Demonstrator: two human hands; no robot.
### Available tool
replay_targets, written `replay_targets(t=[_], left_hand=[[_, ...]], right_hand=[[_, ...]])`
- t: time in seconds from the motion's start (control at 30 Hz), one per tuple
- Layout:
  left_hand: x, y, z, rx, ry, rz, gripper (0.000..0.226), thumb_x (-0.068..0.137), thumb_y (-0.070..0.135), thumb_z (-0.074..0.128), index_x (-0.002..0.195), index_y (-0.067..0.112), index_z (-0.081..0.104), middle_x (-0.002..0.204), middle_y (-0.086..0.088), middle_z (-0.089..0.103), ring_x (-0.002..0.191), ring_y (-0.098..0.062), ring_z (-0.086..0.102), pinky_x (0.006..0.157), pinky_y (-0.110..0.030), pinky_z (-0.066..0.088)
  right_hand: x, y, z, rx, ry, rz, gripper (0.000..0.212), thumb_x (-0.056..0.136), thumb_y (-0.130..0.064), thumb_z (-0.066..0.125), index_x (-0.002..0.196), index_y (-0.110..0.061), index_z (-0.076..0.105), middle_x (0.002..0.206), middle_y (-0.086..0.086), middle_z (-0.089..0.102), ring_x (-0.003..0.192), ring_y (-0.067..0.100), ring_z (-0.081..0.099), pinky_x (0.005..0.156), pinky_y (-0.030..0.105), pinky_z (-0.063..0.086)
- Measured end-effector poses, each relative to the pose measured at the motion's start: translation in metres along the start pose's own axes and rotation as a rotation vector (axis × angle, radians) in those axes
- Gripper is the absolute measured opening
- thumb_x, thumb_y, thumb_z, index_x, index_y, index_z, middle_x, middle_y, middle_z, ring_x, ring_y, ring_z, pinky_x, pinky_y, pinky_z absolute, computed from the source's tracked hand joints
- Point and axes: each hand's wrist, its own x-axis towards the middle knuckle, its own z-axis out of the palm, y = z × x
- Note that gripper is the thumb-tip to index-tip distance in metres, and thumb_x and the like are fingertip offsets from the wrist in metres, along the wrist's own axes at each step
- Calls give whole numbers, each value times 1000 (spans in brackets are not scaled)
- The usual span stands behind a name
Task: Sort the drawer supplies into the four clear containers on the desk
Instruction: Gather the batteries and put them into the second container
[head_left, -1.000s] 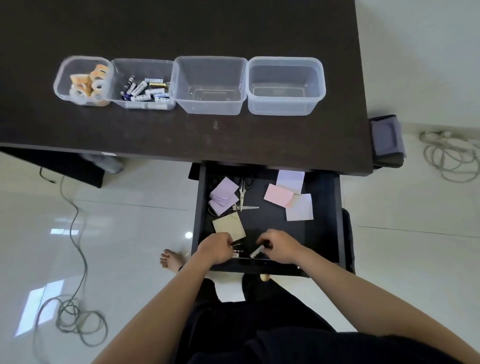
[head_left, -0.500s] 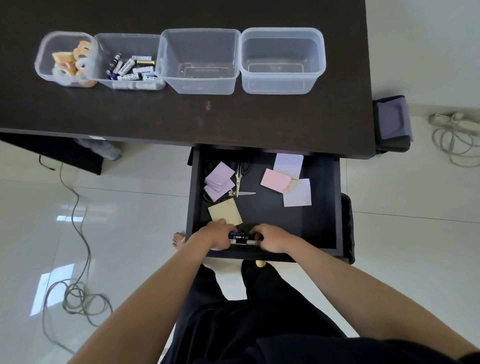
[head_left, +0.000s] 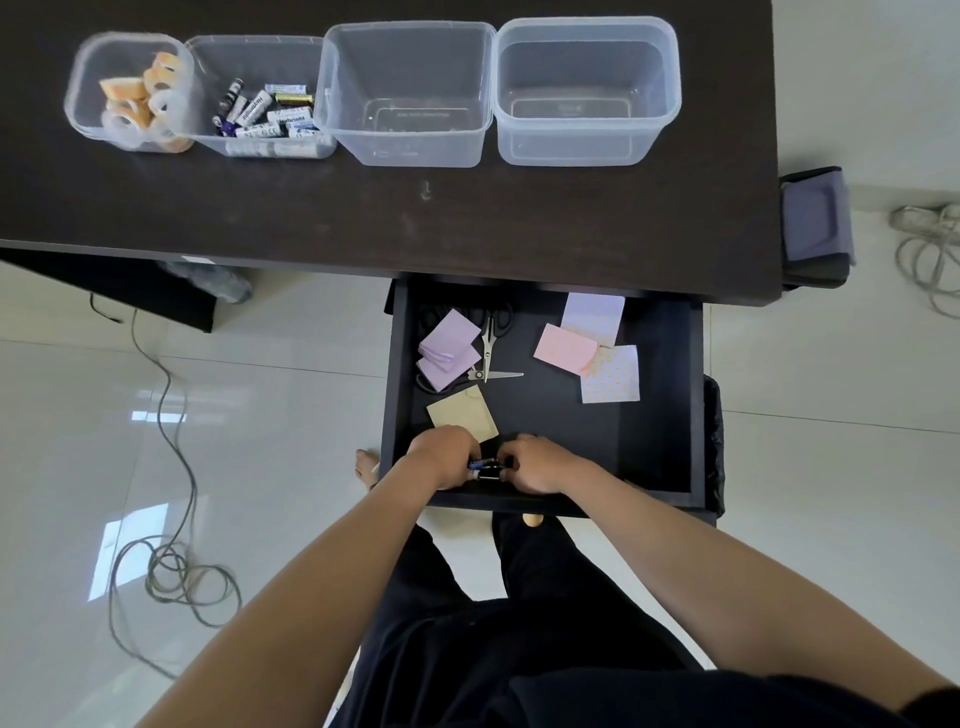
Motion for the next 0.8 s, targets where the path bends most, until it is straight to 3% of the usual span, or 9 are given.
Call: replay_targets(t=[0.13,0.23,0.4,0.5,0.6,0.7,0.8], left_hand=[[-1,-2,-3,-60,-36,44,27,87,30,62,113,26,68,110,-4,68,105,-26,59,80,-32,48],[-3,-3,-4,-128,-59,55,28,88,28,62,115,28,68,115,0,69,108,-22,59,89,-33,49],[-7,-4,-3,-242,-59,49,30,88,26,65,117,27,67,117,1,69,107,-20,60,92,-31,48],[-11,-3,-3,-266,-34,39,29,88,24,64,116,21,68,112,-4,70,102,-22,61,89,-31,48],[-16,-3,-6,-307,20,31,26,89,24,62,114,21,70,107,-6,71,99,-23,62,84,-28,47],[-26,-2,-16,-395,135,17,28,90,22,61,117,19,68,117,-3,69,108,-20,60,91,-24,45],[-37,-5,-33,-454,262,10,30,92,19,57,121,20,65,111,-5,70,99,-21,63,85,-23,45]], right_hand=[[-2,4,-3,28,-14,-41,26,89,-33,57,112,-22,59,114,5,61,106,26,54,79,31,41],[-4,5,-5,40,-12,-42,21,88,-39,57,105,-28,62,108,-1,63,101,22,54,84,35,45],[-11,8,-9,100,10,-56,22,87,-33,63,106,-22,69,101,3,67,88,19,55,77,32,45],[-18,14,-11,130,33,-47,24,88,-30,63,106,-18,71,102,4,70,91,21,60,80,31,46],[-27,22,-14,200,89,-27,23,89,-29,62,105,-15,72,102,4,71,93,21,61,81,29,47],[-36,23,-22,314,222,-9,22,89,-28,62,104,-15,72,98,1,70,90,15,60,81,26,46],[-44,13,-37,383,371,-36,20,90,-27,61,95,-12,73,86,2,68,79,15,58,70,26,44]])
